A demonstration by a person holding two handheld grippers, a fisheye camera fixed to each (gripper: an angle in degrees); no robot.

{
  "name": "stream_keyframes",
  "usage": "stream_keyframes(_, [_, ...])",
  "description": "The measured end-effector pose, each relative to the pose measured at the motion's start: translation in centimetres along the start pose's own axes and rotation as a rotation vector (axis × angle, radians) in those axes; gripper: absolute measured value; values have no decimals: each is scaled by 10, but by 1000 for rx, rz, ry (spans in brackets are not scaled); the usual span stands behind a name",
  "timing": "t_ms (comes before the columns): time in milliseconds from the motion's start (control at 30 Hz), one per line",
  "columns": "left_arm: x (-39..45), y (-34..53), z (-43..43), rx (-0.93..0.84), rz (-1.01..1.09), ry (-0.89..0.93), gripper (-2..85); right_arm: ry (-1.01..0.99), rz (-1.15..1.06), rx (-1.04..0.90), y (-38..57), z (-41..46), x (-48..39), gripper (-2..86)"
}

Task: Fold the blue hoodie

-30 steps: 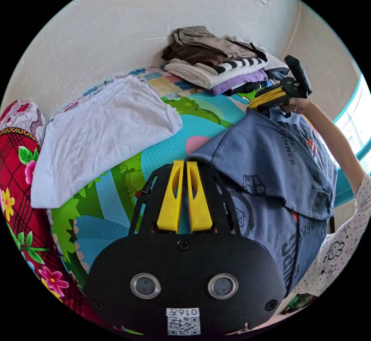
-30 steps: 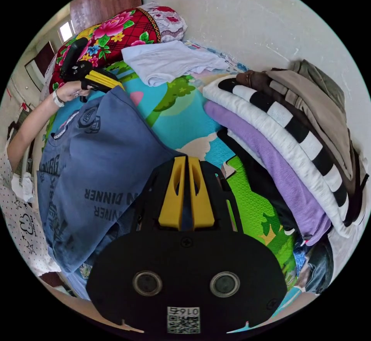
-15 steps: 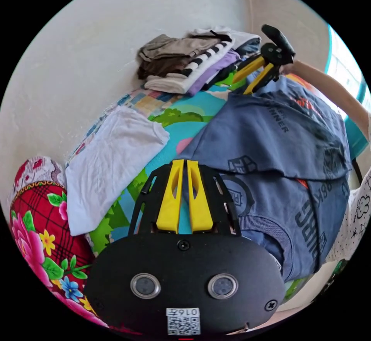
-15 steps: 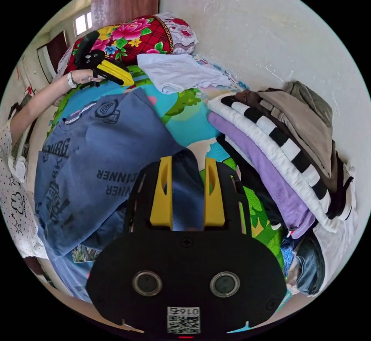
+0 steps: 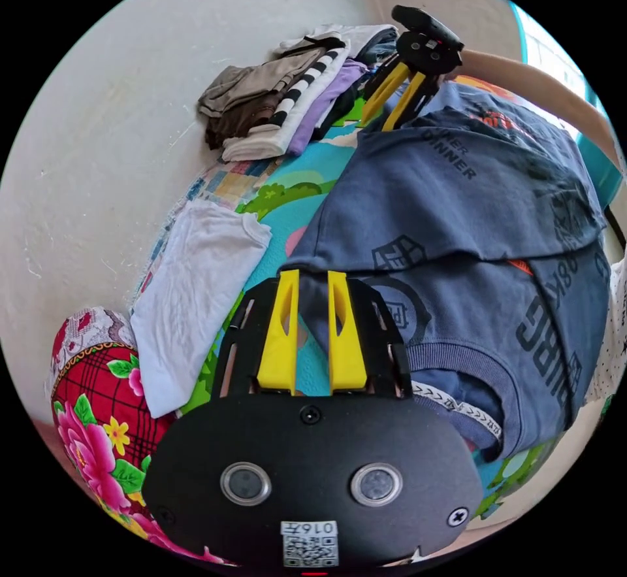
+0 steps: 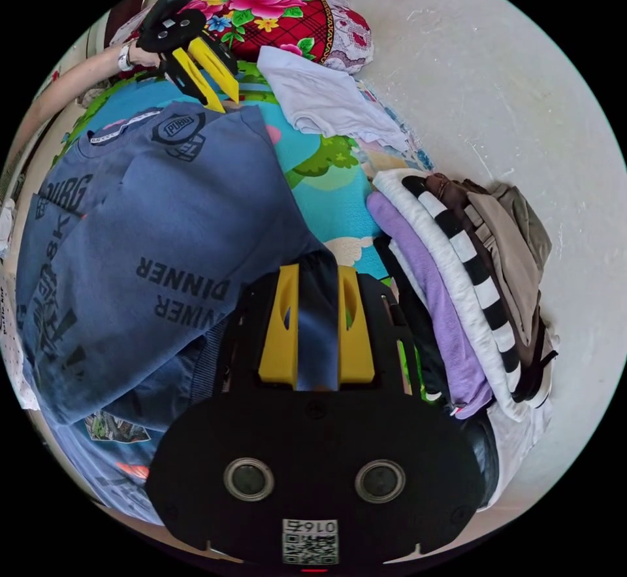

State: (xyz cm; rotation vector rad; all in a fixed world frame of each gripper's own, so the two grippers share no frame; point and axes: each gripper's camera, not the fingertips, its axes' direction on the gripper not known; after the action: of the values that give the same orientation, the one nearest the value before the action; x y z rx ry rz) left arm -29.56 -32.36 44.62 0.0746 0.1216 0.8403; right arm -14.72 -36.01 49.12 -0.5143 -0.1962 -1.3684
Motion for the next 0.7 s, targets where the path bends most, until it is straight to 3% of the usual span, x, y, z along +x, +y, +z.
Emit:
stream_keyframes(300, [47, -19, -8, -32, 116, -171, 6, 28, -32, -4, 15, 2, -34, 81])
stream_keyframes(700, [12, -21, -32, 62, -135, -65, -8, 63, -24, 24, 44, 23, -78, 53])
